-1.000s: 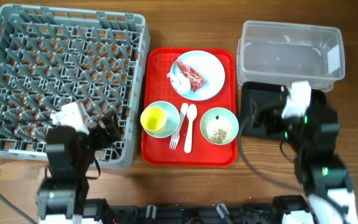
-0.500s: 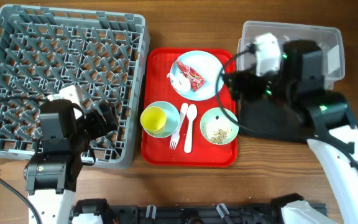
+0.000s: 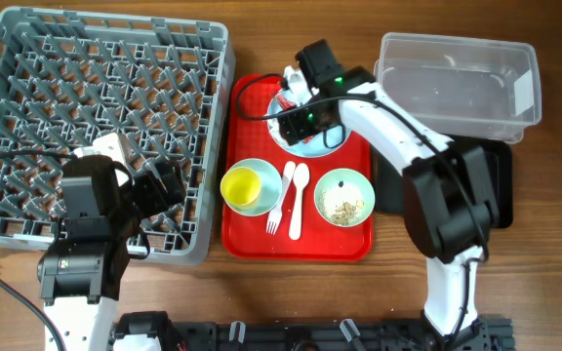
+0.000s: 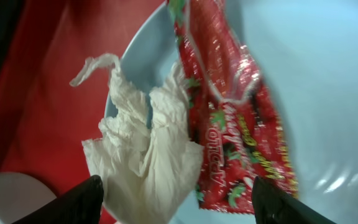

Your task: Sort waste into correct bins and load items into the dishwasher rack

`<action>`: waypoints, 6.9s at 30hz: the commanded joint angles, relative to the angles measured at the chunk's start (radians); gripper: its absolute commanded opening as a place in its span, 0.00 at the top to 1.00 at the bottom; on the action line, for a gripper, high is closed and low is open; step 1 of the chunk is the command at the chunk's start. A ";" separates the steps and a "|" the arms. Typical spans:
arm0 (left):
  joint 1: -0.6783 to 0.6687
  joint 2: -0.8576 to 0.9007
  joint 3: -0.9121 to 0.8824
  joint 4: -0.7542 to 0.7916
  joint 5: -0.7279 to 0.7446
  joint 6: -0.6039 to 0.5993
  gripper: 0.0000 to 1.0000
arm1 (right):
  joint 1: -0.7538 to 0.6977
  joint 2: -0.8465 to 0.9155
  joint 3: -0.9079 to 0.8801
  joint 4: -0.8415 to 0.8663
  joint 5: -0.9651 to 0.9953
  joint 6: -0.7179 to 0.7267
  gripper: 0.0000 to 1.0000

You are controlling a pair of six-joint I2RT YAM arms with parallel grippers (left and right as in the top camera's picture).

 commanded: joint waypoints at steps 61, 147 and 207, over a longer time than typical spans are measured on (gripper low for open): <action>0.000 0.005 0.020 -0.014 -0.002 -0.005 0.00 | -0.068 0.092 0.018 0.084 0.029 -0.033 0.96; 0.000 0.006 0.020 -0.019 -0.002 -0.005 0.00 | -0.858 -0.495 -0.521 -0.119 -0.887 0.174 0.96; 0.000 0.007 0.020 -0.019 -0.002 -0.005 0.00 | -0.931 -0.594 -0.517 0.254 -1.367 0.378 0.92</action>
